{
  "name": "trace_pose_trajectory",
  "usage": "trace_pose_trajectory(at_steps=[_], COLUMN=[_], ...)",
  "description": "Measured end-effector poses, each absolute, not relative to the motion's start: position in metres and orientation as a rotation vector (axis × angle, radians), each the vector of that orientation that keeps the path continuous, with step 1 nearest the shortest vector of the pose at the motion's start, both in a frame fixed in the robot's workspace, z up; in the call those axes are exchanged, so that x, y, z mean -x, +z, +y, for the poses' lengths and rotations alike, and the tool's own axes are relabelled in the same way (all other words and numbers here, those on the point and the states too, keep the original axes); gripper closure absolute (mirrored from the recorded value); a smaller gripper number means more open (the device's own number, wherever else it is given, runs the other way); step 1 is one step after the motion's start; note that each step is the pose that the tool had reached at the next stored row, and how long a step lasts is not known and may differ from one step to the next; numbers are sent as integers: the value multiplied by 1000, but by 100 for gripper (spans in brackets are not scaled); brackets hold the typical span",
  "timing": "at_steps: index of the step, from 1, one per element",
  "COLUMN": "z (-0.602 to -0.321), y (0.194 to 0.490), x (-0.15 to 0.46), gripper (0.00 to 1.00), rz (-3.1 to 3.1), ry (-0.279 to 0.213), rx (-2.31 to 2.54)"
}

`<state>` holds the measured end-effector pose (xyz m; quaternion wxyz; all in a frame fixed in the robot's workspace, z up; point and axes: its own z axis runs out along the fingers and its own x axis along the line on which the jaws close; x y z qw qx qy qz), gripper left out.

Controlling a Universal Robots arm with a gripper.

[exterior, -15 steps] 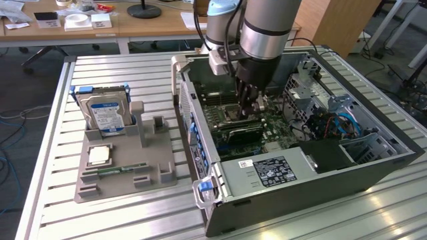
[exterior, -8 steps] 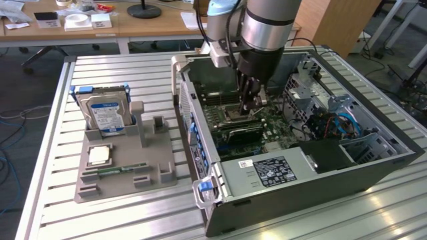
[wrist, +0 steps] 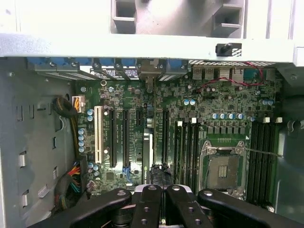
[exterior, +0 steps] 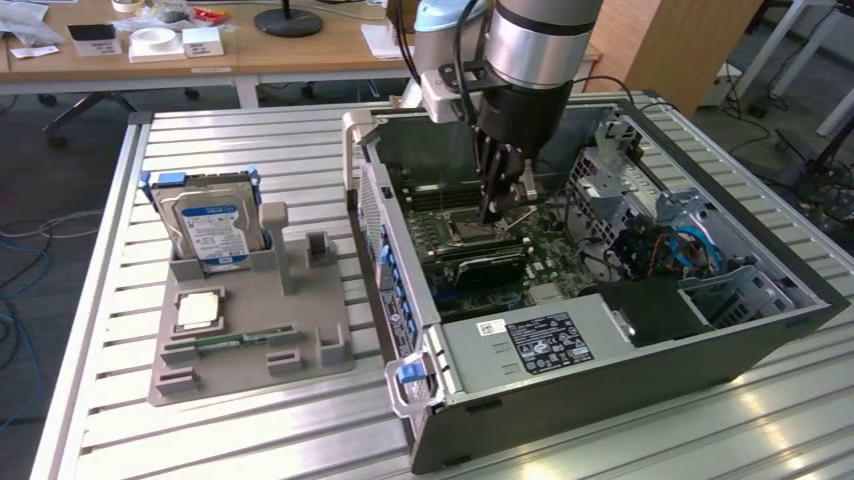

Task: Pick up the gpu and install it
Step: 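Press down on the gpu until it lock into place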

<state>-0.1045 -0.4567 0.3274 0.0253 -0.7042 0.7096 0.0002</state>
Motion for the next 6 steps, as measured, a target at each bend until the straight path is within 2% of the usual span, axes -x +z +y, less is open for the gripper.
trace_pose_trajectory(at_steps=[6], z=[-457], y=[328], x=[104], gripper=[89], rz=[2194], ry=[0], rx=[2177])
